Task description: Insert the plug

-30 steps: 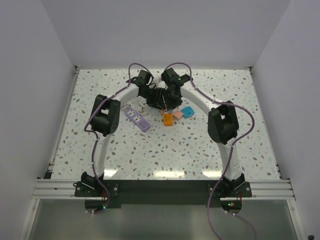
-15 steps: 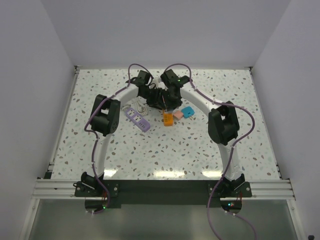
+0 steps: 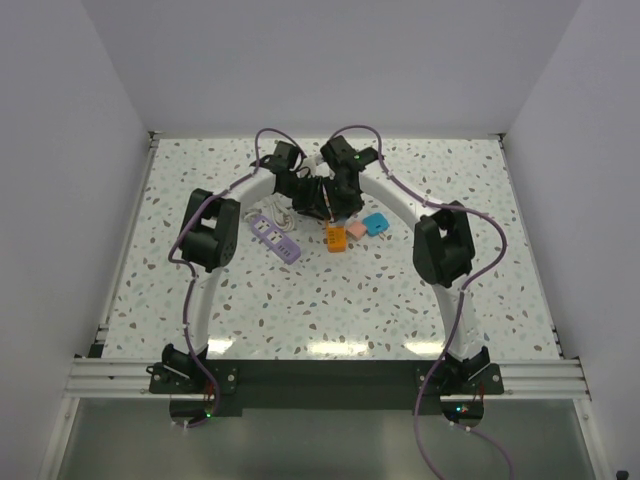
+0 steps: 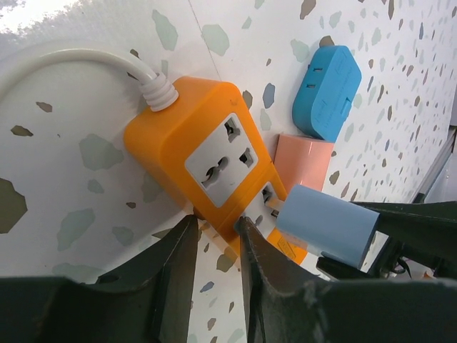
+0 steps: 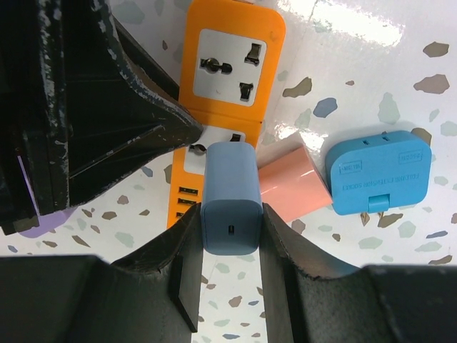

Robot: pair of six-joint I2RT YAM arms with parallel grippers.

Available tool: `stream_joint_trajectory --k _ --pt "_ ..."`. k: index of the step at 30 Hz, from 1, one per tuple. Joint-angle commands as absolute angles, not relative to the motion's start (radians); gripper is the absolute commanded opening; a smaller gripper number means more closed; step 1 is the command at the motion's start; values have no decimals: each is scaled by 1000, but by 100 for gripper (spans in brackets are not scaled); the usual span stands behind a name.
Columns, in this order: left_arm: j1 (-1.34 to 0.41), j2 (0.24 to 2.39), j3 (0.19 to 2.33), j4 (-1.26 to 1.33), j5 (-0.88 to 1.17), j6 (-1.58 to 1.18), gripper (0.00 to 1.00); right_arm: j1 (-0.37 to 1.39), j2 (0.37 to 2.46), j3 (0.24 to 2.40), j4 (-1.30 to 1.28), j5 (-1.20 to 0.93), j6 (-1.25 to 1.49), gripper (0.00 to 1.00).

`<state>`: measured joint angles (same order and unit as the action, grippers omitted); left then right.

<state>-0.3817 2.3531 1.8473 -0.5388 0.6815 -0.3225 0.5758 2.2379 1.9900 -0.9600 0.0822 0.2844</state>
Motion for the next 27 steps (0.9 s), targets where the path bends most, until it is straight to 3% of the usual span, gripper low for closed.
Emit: stream_joint_trajectory --k 1,20,27 --pt "-393 2350 1824 -523 692 -321 33 574 2419 1927 -890 66 293 0" --pt "-396 2327 1766 -476 730 -357 31 574 2480 2016 -899 117 344 0" --pt "-396 2325 1766 -472 729 -357 31 575 2430 1898 -850 126 342 0"
